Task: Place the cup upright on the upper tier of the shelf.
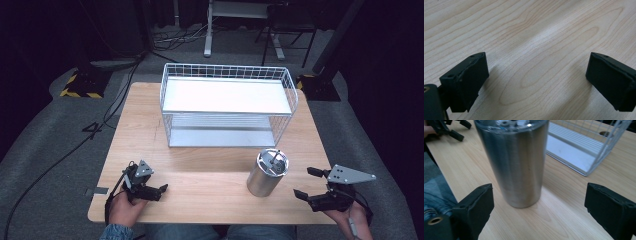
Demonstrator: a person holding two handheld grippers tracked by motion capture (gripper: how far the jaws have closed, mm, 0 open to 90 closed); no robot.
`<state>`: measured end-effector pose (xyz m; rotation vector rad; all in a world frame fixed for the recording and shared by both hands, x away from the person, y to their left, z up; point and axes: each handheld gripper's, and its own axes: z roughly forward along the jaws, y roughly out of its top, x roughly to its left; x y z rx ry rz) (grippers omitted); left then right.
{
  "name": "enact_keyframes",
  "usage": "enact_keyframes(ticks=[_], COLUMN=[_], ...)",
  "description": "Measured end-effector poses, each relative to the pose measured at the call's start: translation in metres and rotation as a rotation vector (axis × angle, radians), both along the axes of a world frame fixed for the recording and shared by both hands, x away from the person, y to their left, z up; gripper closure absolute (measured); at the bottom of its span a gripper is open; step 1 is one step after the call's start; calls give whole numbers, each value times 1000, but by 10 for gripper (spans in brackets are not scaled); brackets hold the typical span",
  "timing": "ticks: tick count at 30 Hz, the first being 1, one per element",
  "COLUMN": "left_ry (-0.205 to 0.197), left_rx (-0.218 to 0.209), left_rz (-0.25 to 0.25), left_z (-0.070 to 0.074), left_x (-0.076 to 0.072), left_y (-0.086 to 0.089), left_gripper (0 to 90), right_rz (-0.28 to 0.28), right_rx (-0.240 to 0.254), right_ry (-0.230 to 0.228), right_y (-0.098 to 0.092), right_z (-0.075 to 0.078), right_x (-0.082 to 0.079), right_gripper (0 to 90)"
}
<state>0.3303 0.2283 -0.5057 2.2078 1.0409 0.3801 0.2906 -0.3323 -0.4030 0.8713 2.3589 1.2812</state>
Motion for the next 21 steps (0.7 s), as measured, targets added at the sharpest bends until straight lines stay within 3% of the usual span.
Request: enact_keyframes(ticks=[10,21], left_ry=[0,2], left_rx=[0,-1], left_rz=[0,1], left_z=[0,0], left_x=[0,0], left_y=[0,0], left_gripper=[49,49], right_rz=[51,71], right_rx=[45,74], right_ry=[7,8], right_y=[24,44], right_z=[0,-10], right_x=[2,13], right_gripper=[0,0])
